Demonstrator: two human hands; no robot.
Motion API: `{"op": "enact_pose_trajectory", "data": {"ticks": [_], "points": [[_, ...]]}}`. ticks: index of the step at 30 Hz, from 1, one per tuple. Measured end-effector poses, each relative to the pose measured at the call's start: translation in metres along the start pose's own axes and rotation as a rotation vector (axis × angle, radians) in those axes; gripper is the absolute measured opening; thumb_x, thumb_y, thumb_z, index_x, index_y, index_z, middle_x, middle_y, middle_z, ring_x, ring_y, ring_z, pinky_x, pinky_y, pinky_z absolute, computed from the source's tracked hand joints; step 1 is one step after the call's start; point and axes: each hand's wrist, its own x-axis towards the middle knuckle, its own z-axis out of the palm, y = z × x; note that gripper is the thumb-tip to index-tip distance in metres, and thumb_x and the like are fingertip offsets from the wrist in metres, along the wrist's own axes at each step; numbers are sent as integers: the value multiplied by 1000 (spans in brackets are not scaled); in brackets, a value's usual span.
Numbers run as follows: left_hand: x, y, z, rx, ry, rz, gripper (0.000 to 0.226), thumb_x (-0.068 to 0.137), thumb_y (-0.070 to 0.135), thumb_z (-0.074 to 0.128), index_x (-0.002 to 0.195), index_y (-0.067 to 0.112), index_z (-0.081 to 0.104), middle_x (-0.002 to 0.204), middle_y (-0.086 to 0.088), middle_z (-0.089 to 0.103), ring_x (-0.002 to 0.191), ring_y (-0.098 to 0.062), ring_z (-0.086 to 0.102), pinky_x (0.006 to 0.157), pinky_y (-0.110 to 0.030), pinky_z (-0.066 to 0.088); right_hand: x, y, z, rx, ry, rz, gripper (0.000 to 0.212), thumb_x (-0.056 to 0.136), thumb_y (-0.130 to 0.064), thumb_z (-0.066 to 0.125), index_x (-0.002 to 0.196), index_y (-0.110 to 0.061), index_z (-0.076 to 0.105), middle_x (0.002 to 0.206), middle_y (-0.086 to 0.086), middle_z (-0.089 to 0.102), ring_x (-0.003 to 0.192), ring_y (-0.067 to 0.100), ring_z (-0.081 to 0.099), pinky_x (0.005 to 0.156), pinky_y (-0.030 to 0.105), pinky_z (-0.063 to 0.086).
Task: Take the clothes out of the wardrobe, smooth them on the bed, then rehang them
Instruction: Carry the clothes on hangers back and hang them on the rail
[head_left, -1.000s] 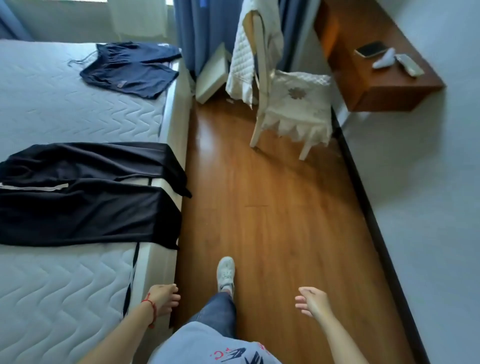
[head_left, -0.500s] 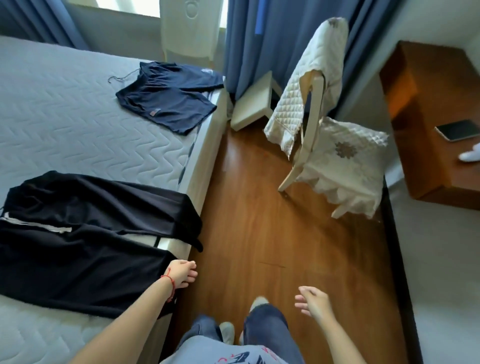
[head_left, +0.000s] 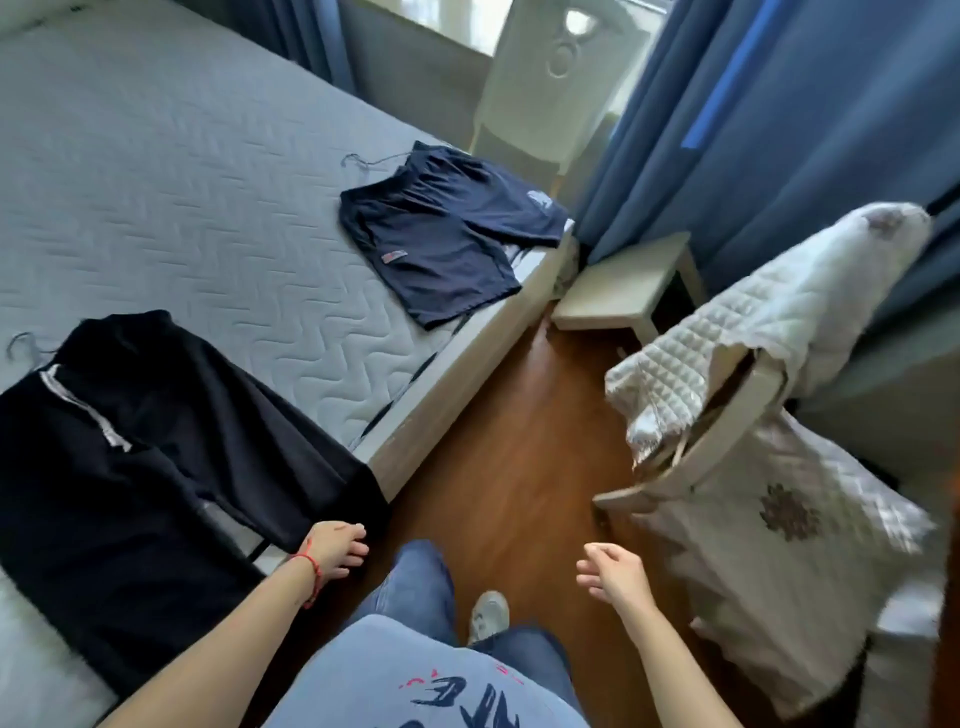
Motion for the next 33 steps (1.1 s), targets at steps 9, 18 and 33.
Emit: {"op": "enact_pose_trajectory", "data": {"ticks": [9,18,33], "points": [[70,107,7,-176,52,-66,17,94,21,47,89,10,58,84,-7,63,81,-22,59,68,-28,45,127,-170,21,-120,-112,-114,13,93,-19,51,100,-13,60,90,10,67,79,21,65,61,23,49],[148,287,0,-241,72,-70,30,92,7,42,63,7,46,51,-4,53,43,-14,50,45,-18,36,227,-316,40,-162,-115,-81,15,94,-13,48,102,-7,60,78,8,64,66,19,61,57,24,45],[217,429,-25,-458,259,-45,23,92,11,47,69,11,52,64,-6,53,55,-17,46,42,-15,35,367,-538,113,-389,-348,-228,14,92,-11,49,87,-13,61,76,7,65,66,20,61,58,24,45]]}}
